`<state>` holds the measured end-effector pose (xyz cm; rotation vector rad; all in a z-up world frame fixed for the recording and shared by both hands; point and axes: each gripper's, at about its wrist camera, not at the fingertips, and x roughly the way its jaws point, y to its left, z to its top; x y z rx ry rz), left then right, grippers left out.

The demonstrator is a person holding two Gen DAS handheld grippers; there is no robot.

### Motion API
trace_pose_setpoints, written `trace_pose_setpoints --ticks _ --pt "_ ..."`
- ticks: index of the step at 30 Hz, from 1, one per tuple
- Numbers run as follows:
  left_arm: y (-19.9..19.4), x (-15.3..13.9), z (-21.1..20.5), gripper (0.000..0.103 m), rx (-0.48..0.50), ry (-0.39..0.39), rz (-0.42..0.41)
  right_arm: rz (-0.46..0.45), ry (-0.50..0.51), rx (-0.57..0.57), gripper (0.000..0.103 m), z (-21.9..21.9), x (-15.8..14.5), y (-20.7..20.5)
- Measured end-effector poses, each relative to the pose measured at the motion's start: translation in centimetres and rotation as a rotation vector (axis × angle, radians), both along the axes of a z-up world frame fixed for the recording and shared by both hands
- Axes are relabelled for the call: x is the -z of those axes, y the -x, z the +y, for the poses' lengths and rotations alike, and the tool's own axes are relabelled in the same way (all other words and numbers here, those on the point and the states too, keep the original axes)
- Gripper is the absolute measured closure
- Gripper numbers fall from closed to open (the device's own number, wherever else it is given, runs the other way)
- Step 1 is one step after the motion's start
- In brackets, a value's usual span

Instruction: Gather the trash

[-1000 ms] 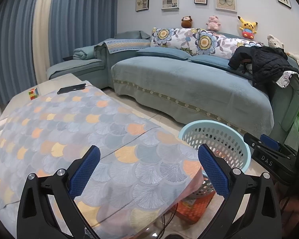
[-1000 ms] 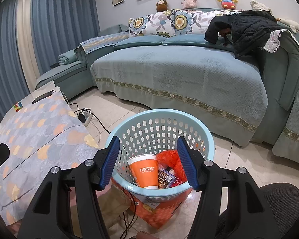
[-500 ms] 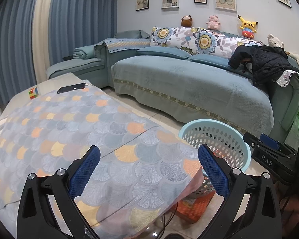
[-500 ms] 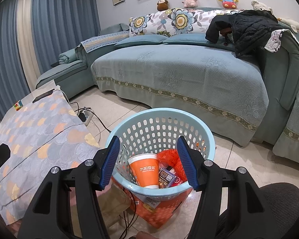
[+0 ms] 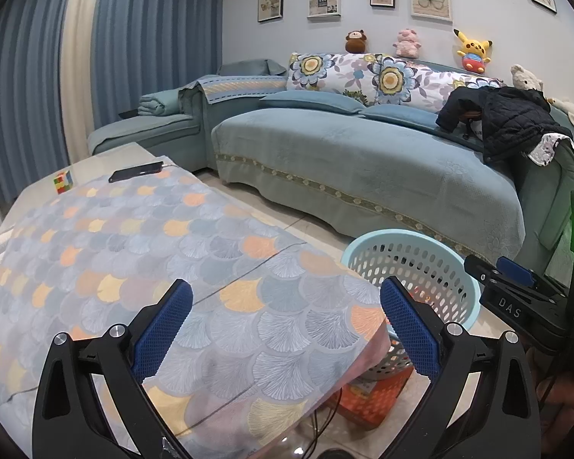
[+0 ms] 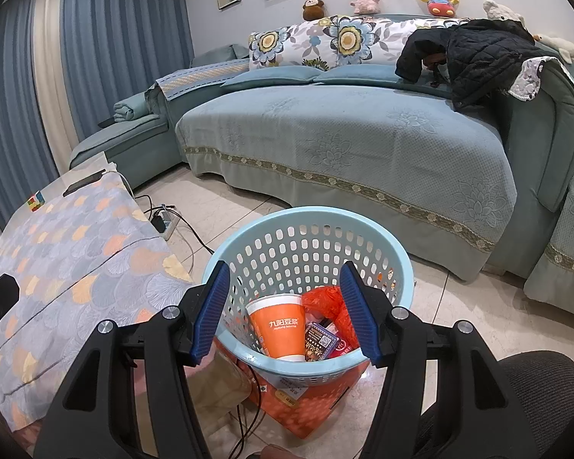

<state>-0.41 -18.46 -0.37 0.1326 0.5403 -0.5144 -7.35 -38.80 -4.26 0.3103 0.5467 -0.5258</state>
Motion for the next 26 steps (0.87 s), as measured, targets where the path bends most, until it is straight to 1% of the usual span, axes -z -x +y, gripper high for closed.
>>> trace_pose_setpoints --ticks 2,7,12,16,21,26 --pt "0.02 -0.02 0.04 0.008 -0.005 0.005 -0.001 0.0 0.0 0.001 0.047 -0.01 0.01 -0.02" --pt "0.48 -0.12 0.11 0.008 -0.008 0.059 0.002 0.0 0.0 -0.001 0.047 -0.06 0.0 -0.02" --pt "0.77 0.13 0.24 0.008 -0.011 0.069 -0.004 0.001 0.0 0.001 0.047 -0.07 0.01 -0.04" --pt "0.87 -0.01 0.88 0.007 -0.029 0.095 -0.032 -0.002 0.0 0.003 0.043 -0.1 -0.03 0.06" --pt "0.57 -0.1 0.91 0.008 -0.037 0.08 -0.024 -0.001 0.001 0.001 0.043 -0.1 -0.06 0.17" --pt "0.78 -0.23 0.78 0.008 -0.025 0.061 -0.052 0.0 0.002 -0.001 0.042 -0.14 -0.06 0.21"
